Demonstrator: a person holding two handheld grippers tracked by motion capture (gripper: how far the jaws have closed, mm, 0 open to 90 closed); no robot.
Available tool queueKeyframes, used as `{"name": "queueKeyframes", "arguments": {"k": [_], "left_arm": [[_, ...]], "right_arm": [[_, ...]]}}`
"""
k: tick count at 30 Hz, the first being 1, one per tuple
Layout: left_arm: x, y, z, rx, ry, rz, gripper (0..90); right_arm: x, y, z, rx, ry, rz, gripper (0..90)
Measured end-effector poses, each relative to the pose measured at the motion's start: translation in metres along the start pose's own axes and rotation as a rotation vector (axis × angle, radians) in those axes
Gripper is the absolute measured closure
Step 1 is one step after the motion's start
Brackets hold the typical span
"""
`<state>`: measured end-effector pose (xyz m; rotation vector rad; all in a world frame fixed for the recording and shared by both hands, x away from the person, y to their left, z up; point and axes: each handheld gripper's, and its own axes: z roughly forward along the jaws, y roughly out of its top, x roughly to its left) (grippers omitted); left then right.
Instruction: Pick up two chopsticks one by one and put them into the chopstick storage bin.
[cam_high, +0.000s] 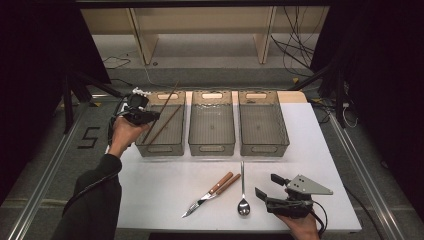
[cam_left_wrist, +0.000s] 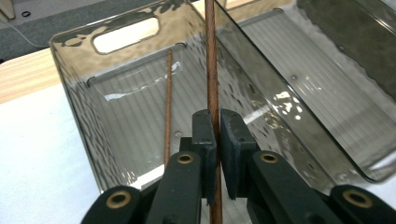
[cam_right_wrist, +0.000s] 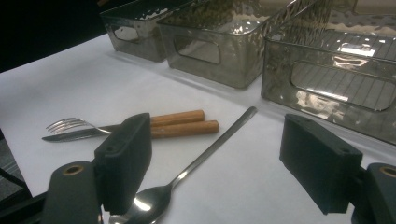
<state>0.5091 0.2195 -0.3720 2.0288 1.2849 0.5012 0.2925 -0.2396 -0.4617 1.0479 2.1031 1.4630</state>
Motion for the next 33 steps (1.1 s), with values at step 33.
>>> {"name": "queueKeyframes", "arguments": {"k": [33], "left_arm": [[0.010, -0.009, 0.029, 0.020, -0.004, -0.018, 70.3]], "right_arm": [[0.001, 0.000, 0.000, 0.005, 0.005, -0.002, 26.0]]}}
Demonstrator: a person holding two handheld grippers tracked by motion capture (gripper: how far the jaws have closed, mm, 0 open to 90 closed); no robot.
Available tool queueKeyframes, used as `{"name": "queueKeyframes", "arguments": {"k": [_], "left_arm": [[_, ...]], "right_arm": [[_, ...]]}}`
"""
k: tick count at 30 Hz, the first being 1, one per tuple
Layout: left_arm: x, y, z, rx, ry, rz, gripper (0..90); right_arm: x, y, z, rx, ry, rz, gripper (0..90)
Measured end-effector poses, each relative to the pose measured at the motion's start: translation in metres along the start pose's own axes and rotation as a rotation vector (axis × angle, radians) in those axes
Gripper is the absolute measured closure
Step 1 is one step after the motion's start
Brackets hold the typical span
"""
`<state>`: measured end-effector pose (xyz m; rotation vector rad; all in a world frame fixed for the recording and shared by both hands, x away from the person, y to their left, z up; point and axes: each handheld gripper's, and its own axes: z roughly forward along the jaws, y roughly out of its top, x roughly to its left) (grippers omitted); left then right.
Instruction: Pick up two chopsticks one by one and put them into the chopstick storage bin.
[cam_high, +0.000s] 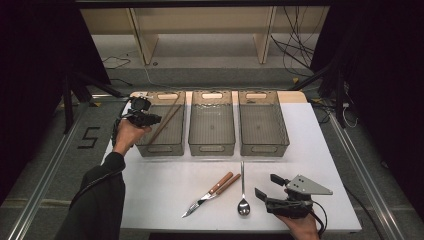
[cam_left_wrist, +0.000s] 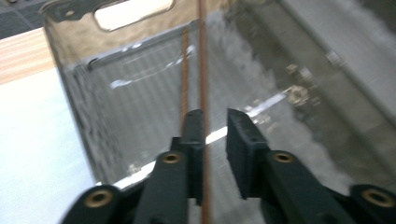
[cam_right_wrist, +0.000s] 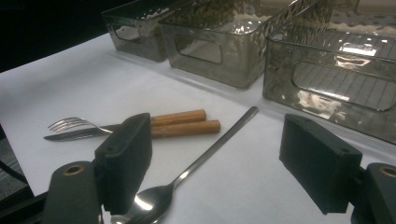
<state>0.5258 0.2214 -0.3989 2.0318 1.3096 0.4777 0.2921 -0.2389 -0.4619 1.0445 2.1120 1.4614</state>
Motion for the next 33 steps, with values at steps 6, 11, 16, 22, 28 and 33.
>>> {"name": "queueKeyframes", "arguments": {"k": [6, 11, 16, 22, 28, 33], "left_arm": [[-0.015, 0.007, -0.017, -0.031, -0.036, -0.030, 45.8], [-0.037, 0.000, -0.033, -0.031, -0.098, -0.026, 33.7], [-0.053, -0.019, -0.044, -0.062, -0.156, -0.043, 29.1], [-0.070, -0.047, -0.052, -0.097, -0.192, -0.042, 26.3], [-0.081, -0.075, -0.057, -0.187, -0.244, -0.038, 24.8], [-0.085, -0.094, -0.057, -0.253, -0.238, -0.040, 24.3]], "right_arm": [[0.000, 0.000, 0.000, -0.002, -0.001, -0.002, 26.1], [0.000, 0.000, 0.000, 0.001, 0.001, -0.002, 26.1], [0.001, 0.000, 0.001, 0.015, -0.005, 0.000, 26.2], [0.003, -0.001, 0.003, 0.032, -0.007, 0.002, 26.6], [0.006, 0.000, 0.007, 0.060, -0.019, 0.010, 27.6], [0.011, 0.000, 0.010, 0.089, -0.025, 0.019, 28.6]]}}
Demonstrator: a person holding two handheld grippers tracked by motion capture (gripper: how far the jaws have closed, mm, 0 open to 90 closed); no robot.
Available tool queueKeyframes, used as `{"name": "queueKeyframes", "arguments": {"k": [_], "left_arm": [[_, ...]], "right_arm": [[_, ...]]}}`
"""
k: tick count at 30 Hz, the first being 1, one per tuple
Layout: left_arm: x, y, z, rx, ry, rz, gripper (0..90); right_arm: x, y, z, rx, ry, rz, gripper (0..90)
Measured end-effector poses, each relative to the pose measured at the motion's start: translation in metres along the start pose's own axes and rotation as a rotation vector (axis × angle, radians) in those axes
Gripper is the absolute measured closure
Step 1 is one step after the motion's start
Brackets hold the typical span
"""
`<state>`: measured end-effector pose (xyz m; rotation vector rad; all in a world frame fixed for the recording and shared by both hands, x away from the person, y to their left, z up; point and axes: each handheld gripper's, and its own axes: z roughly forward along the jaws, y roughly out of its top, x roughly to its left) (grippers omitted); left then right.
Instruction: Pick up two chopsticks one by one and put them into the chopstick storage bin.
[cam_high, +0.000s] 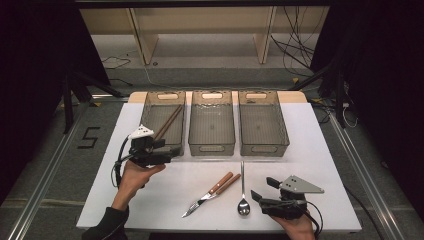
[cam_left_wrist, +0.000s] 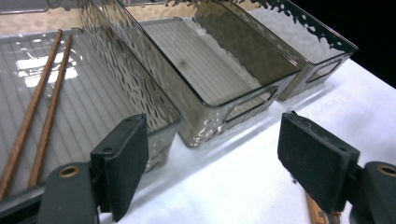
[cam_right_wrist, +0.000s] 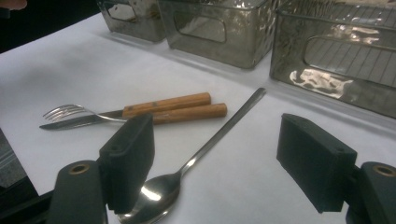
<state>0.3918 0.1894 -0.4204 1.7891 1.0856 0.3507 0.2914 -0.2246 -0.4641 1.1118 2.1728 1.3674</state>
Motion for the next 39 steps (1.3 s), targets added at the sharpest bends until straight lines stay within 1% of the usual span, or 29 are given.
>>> {"name": "queueKeyframes", "arguments": {"k": [4, 6, 9, 11, 12, 15, 17, 19, 20, 22, 24, 27, 30, 34, 39], "left_arm": [[-0.003, -0.016, -0.002, -0.017, -0.015, -0.001, 23.1], [-0.005, -0.023, -0.003, -0.030, -0.030, 0.001, 22.7], [-0.010, -0.032, -0.006, -0.047, -0.029, 0.025, 22.6], [-0.012, -0.039, -0.007, -0.066, -0.038, 0.025, 22.6], [-0.014, -0.043, -0.007, -0.074, -0.040, 0.032, 22.5], [-0.018, -0.052, -0.009, -0.083, -0.031, 0.065, 22.5], [-0.019, -0.057, -0.010, -0.099, -0.033, 0.061, 22.5], [-0.020, -0.061, -0.012, -0.111, -0.024, 0.072, 22.5], [-0.020, -0.063, -0.013, -0.114, -0.018, 0.083, 22.6], [-0.021, -0.065, -0.014, -0.125, -0.020, 0.084, 22.6], [-0.021, -0.066, -0.015, -0.128, -0.029, 0.085, 22.5], [-0.022, -0.068, -0.017, -0.123, -0.029, 0.090, 22.4], [-0.021, -0.070, -0.017, -0.119, -0.030, 0.082, 22.3], [-0.021, -0.073, -0.018, -0.094, -0.015, 0.100, 22.0], [-0.024, -0.075, -0.018, -0.081, -0.003, 0.126, 21.8]], "right_arm": [[0.006, 0.000, 0.003, 0.026, -0.012, 0.008, 29.9], [0.009, 0.000, 0.006, 0.041, -0.017, 0.007, 30.2], [0.013, 0.000, 0.010, 0.065, -0.027, 0.006, 30.8], [0.016, 0.000, 0.013, 0.074, -0.035, 0.009, 31.5], [0.018, 0.001, 0.014, 0.079, -0.042, 0.010, 31.9], [0.021, 0.001, 0.018, 0.099, -0.055, 0.014, 32.7], [0.024, 0.001, 0.021, 0.111, -0.059, 0.012, 33.5], [0.026, 0.001, 0.024, 0.122, -0.067, 0.013, 33.8], [0.027, 0.001, 0.025, 0.130, -0.072, 0.017, 33.8], [0.029, 0.002, 0.028, 0.138, -0.083, 0.019, 34.2], [0.031, 0.002, 0.030, 0.146, -0.088, 0.024, 34.4], [0.033, 0.002, 0.033, 0.156, -0.089, 0.026, 34.5], [0.034, 0.003, 0.036, 0.167, -0.093, 0.025, 34.6], [0.034, 0.003, 0.041, 0.181, -0.093, 0.036, 35.0], [0.031, 0.003, 0.046, 0.205, -0.091, 0.053, 35.6]]}}
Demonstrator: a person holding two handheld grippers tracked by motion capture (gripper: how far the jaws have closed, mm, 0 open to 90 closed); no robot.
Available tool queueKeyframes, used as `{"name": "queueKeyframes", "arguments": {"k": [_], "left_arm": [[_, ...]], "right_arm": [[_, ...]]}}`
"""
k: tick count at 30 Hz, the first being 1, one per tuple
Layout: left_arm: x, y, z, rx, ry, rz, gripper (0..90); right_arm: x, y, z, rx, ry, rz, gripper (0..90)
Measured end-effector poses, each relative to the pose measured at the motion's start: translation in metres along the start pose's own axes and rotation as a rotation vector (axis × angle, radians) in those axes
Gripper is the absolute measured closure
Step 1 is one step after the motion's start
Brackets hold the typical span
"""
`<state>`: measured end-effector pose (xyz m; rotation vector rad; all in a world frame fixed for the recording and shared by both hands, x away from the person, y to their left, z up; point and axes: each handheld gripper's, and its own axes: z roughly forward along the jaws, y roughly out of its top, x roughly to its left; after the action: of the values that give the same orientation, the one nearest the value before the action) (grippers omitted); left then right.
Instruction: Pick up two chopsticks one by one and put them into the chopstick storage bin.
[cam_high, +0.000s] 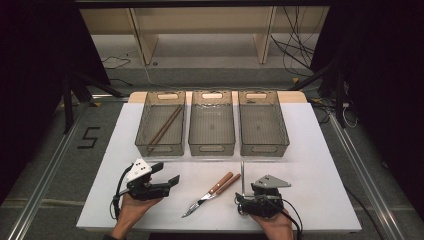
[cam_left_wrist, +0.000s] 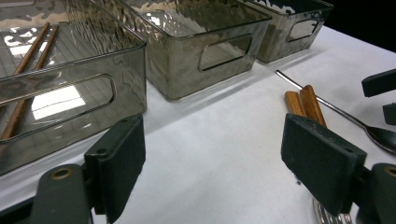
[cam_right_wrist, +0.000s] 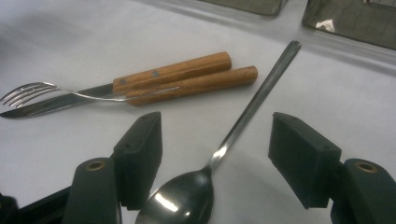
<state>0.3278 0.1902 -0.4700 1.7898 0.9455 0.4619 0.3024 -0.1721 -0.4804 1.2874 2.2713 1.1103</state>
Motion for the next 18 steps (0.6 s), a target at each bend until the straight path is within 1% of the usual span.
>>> {"name": "queueKeyframes", "arguments": {"k": [1, 3, 5, 11, 16, 18], "left_arm": [[-0.0008, -0.0004, -0.0001, 0.005, 0.003, 0.011, 21.8], [-0.0018, -0.0012, 0.0001, 0.011, 0.001, 0.015, 21.6], [-0.0023, -0.0022, 0.0004, 0.018, -0.001, 0.019, 21.6], [-0.0031, -0.0041, -0.0001, 0.025, -0.003, 0.016, 21.4], [-0.0041, -0.0056, -0.0003, 0.030, 0.002, 0.019, 21.4], [-0.0042, -0.0059, -0.0009, 0.025, 0.002, 0.016, 21.4]], "right_arm": [[0.0003, 0.0002, 0.0012, 0.003, 0.002, 0.005, 35.5], [0.0010, 0.0003, 0.0025, 0.010, 0.007, 0.010, 35.6], [0.0018, 0.0002, 0.0036, 0.018, -0.002, 0.006, 35.9], [0.0021, 0.0008, 0.0047, 0.032, -0.011, 0.013, 36.9], [0.0051, 0.0008, 0.0083, 0.052, -0.026, -0.002, 39.1], [0.0066, 0.0009, 0.0095, 0.051, -0.043, -0.021, 40.3]]}}
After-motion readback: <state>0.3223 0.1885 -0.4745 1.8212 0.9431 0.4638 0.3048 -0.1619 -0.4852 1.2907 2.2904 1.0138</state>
